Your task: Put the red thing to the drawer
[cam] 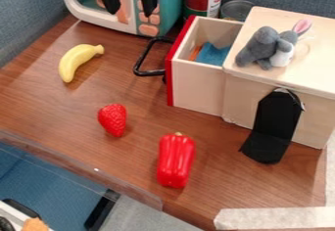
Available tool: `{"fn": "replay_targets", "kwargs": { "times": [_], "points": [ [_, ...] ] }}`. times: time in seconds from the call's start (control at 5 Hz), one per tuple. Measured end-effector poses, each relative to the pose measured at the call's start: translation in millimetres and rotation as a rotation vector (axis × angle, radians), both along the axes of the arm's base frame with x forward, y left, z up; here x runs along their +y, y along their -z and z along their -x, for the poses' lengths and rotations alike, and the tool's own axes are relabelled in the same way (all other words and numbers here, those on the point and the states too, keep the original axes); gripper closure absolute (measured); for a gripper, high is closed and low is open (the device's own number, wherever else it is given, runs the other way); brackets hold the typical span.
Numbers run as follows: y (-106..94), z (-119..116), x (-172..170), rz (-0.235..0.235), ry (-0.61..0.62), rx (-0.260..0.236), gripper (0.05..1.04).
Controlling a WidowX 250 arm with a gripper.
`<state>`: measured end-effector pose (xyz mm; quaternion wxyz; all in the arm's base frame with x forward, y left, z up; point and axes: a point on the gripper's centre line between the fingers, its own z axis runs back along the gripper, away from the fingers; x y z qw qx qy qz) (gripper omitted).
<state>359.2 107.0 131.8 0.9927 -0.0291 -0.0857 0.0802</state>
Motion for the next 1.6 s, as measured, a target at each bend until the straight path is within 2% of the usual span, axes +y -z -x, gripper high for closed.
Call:
{"fn": "replay_targets", "kwargs": {
  "times": [0.2, 0.4, 0.6, 0.8, 1.0, 1.2, 1.4, 1.6],
  "points": [
    [16.4, 2, -1, 0.014, 0.004, 0.043, 0.085],
    [47.3, 30, 2, 0.044, 0.004, 0.126, 0.085],
    [46.8, 54, 1, 0.033, 0.006, 0.112, 0.085],
    [63.3, 74, -3, 0.003, -0.015, 0.122, 0.085],
    [80.5, 82, -12, -0.012, -0.036, 0.13, 0.085],
    [92.3, 93, -26, -0.025, 0.02, 0.173, 0.085],
    [96.6, 99, -29, -0.03, 0.032, 0.192, 0.085],
    [108.7, 102, -29, -0.045, 0.028, 0.245, 0.085]
  ]
}}
